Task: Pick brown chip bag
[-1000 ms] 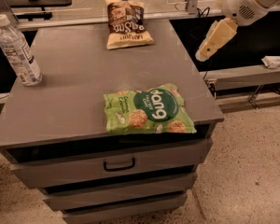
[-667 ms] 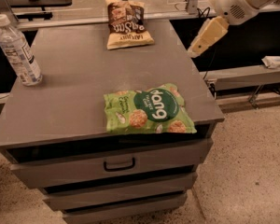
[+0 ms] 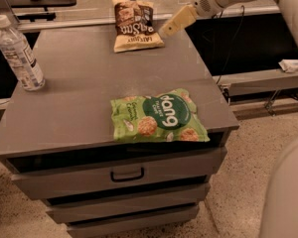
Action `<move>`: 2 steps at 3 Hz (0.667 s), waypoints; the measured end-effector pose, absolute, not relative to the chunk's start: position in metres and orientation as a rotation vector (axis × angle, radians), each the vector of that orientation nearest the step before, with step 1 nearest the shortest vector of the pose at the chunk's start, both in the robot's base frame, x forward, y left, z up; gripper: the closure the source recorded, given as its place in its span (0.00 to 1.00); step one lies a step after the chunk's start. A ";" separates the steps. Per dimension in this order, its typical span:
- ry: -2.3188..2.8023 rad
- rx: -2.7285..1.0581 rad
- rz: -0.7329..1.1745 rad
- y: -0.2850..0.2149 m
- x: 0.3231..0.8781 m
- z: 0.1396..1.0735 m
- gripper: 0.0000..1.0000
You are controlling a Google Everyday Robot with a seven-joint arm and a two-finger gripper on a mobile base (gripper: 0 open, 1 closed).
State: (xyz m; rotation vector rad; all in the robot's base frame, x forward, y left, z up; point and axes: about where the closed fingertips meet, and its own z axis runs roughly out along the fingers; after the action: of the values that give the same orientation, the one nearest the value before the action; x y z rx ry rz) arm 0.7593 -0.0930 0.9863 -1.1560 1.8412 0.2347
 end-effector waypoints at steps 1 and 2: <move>1.800 -1.037 0.336 -0.050 0.814 0.985 0.00; 1.810 -0.968 0.407 -0.005 0.854 0.963 0.00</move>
Offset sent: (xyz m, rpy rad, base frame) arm 0.1551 0.1383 -0.0403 0.3001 0.0575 -0.0766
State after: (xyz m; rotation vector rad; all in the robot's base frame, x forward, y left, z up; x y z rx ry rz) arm 0.8540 -0.0053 0.9629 -0.9682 1.8100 0.4070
